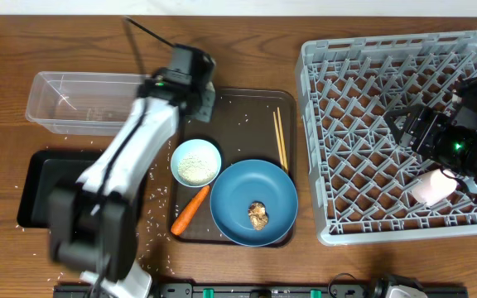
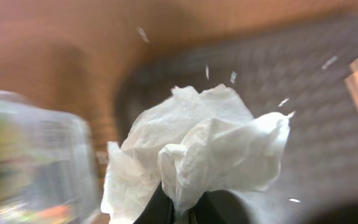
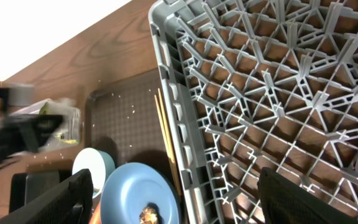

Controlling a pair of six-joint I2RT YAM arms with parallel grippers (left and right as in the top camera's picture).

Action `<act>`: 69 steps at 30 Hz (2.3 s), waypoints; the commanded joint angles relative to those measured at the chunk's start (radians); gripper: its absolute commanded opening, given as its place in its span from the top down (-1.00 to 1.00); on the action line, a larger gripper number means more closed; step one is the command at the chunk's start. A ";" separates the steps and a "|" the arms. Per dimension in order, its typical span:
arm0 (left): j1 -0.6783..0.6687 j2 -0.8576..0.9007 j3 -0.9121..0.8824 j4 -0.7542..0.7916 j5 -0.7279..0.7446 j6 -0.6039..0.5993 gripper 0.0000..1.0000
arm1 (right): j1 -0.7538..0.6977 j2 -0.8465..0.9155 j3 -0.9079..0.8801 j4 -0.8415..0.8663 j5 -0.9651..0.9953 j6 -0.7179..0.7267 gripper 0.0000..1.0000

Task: Sort waste into correct bins and load items into the dishwasher rack
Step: 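Grasp the white tissue with the left gripper and drop into clear bin, then grasp the carrot with the left gripper and lift it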

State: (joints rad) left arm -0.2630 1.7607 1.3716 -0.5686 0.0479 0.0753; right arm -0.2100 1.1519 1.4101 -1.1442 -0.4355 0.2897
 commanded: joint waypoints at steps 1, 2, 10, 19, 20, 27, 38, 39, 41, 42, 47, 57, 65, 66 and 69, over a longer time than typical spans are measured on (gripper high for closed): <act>0.055 -0.119 0.027 -0.025 -0.016 -0.009 0.88 | 0.007 0.000 0.000 0.000 0.002 0.013 -0.56; 0.080 -0.137 0.027 -0.030 -0.016 -0.009 0.88 | 0.007 0.000 0.000 0.000 0.002 0.013 -0.56; 0.314 -0.068 0.026 -0.016 -0.006 -0.089 0.76 | 0.007 0.000 0.000 0.000 0.002 0.013 -0.57; 0.344 -0.078 0.034 -0.032 0.047 -0.104 -0.37 | 0.007 0.000 0.000 -0.005 0.002 0.013 -0.60; 0.340 -0.103 0.038 -0.048 0.058 -0.107 -0.37 | 0.007 0.000 0.000 -0.005 0.002 0.012 -0.61; 0.257 -0.327 0.043 -0.203 0.177 -0.106 -0.37 | 0.007 0.000 0.000 -0.004 0.002 0.013 -0.62; 0.035 -0.418 0.022 -0.510 0.169 -0.110 -0.32 | 0.007 0.000 0.000 -0.019 0.002 0.012 -0.70; 0.016 -0.415 0.015 -0.516 0.168 -0.110 -0.28 | 0.007 0.000 0.000 -0.019 0.002 0.012 -0.71; -0.016 -0.414 -0.004 -0.520 0.135 -0.140 -0.27 | 0.007 0.000 0.000 -0.019 0.002 0.013 -0.72; -0.026 -0.414 -0.013 -0.525 0.090 -0.187 -0.27 | 0.007 0.000 0.000 -0.019 0.002 0.013 -0.72; -0.030 -0.414 -0.057 -0.597 0.010 -0.279 -0.27 | 0.007 0.000 0.000 -0.043 0.010 0.008 -0.72; 0.004 -0.414 -0.301 -0.549 0.043 -0.388 -0.01 | 0.007 0.000 0.000 -0.056 0.043 0.009 -0.73; -0.049 -0.416 -0.471 -0.491 0.169 -0.244 -0.21 | 0.007 0.000 0.000 -0.053 0.043 0.009 -0.73; -0.053 -0.416 -0.495 -0.475 0.170 -0.245 -0.22 | 0.007 0.000 0.000 -0.053 0.043 0.009 -0.73; -0.057 -0.415 -0.568 -0.422 0.169 -0.251 -0.24 | 0.007 0.000 0.000 -0.053 0.043 0.009 -0.73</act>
State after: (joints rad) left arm -0.3157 1.3399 0.8570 -1.0088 0.2035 -0.1944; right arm -0.2100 1.1519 1.4101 -1.1988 -0.3981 0.2897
